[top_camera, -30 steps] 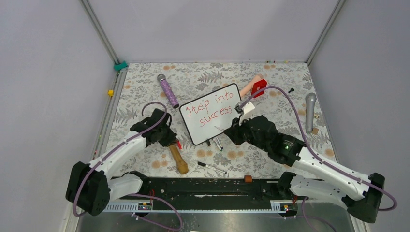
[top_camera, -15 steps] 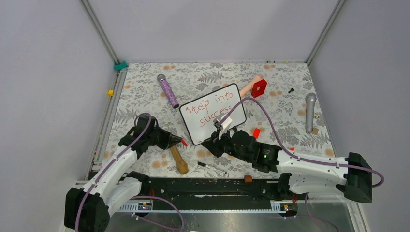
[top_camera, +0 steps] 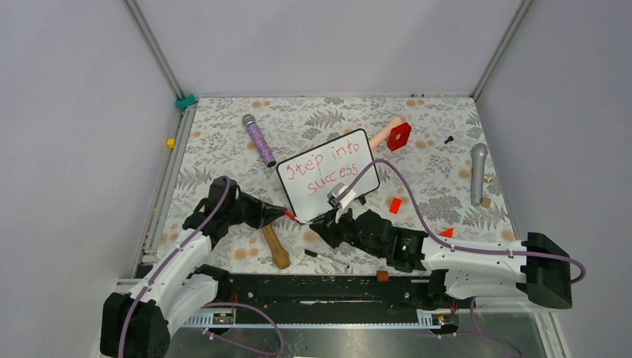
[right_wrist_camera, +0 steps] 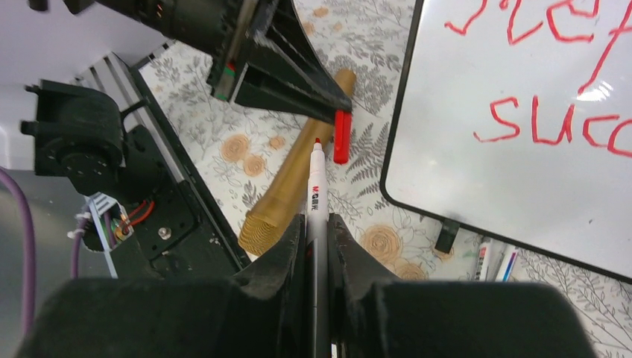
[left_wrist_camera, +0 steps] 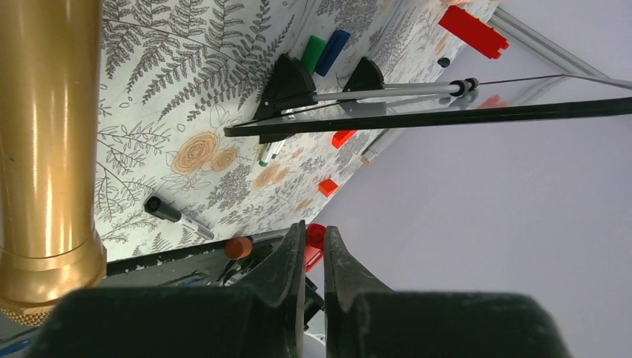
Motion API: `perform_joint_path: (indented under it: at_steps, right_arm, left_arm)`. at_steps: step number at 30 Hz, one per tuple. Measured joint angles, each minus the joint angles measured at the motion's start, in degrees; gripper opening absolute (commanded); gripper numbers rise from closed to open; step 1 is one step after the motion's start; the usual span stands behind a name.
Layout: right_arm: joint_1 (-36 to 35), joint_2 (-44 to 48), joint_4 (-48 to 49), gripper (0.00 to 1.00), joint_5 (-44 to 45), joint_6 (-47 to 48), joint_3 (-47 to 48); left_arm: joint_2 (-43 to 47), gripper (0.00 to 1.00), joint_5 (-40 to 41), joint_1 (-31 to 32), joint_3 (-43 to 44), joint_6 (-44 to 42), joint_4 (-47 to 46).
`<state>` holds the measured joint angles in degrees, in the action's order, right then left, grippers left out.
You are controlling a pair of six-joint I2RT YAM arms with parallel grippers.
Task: Write a sentence on the whiteboard
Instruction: Insert the whiteboard marker without the cap into the pen cap.
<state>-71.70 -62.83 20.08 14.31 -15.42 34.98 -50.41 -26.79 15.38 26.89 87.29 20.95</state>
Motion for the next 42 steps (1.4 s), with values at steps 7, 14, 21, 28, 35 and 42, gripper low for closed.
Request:
perform_joint_path:
  at_steps: [7,14,21,28,35,42]
  right_arm:
    - [-0.07,0.0,-0.48,0.0,0.2,-0.31,-1.77]
    - [-0.15,-0.85,-0.31,0.0,0.2,-0.96,-1.77]
    - [-0.17,-2.05,-0.5,0.0,0.37,-1.16,-1.77]
    - [-0.2,-2.82,-0.55,0.0,2.03,-1.16,-1.75]
    - [-0.2,-3.69,-1.42,0.0,3.02,-1.11,-1.7]
    - [-0.2,-4.28,-1.42,0.0,3.13,-1.11,-1.05]
  left_arm:
    - [0.39,0.0,-0.46,-0.39,-0.02,0.42,-0.31]
    - [0.46,0.0,-0.68,-0.7,0.0,0.42,-0.31]
    - [0.74,0.0,-0.94,-0.9,-0.02,0.44,-0.28]
    - [1.07,0.0,-1.33,-1.11,-0.02,0.42,-0.13]
    - [1.31,0.0,-1.79,-1.2,-0.02,0.42,-0.13]
    - [1.6,0.0,-1.86,-1.27,0.0,0.44,-0.09]
